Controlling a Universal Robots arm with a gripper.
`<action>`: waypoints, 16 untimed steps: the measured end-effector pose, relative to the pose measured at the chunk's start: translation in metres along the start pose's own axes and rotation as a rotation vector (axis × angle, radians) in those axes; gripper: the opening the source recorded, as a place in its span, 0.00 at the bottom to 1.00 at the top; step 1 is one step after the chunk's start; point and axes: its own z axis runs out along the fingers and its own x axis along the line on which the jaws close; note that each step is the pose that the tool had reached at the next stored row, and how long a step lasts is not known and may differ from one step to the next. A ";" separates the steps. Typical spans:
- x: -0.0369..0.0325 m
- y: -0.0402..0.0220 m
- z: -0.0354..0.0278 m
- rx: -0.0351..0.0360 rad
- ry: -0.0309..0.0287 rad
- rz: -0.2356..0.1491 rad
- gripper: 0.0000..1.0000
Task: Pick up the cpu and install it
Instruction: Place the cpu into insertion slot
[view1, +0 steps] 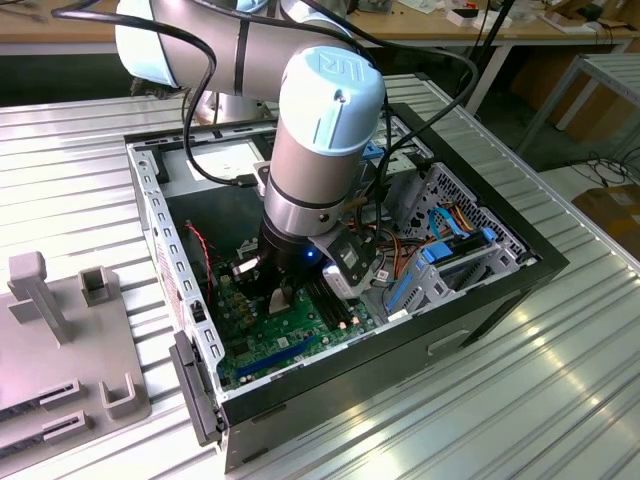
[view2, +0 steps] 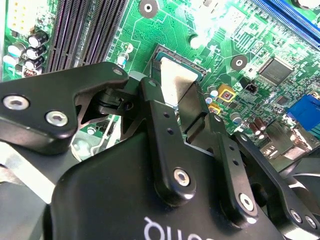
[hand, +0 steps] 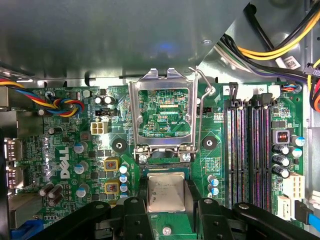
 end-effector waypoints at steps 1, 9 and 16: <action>0.0000 0.0000 0.0000 0.0000 0.0000 0.000 0.40; 0.0000 0.0000 0.0001 0.0000 0.0000 0.000 0.40; 0.0000 0.0000 0.0002 0.0000 0.0000 0.000 0.40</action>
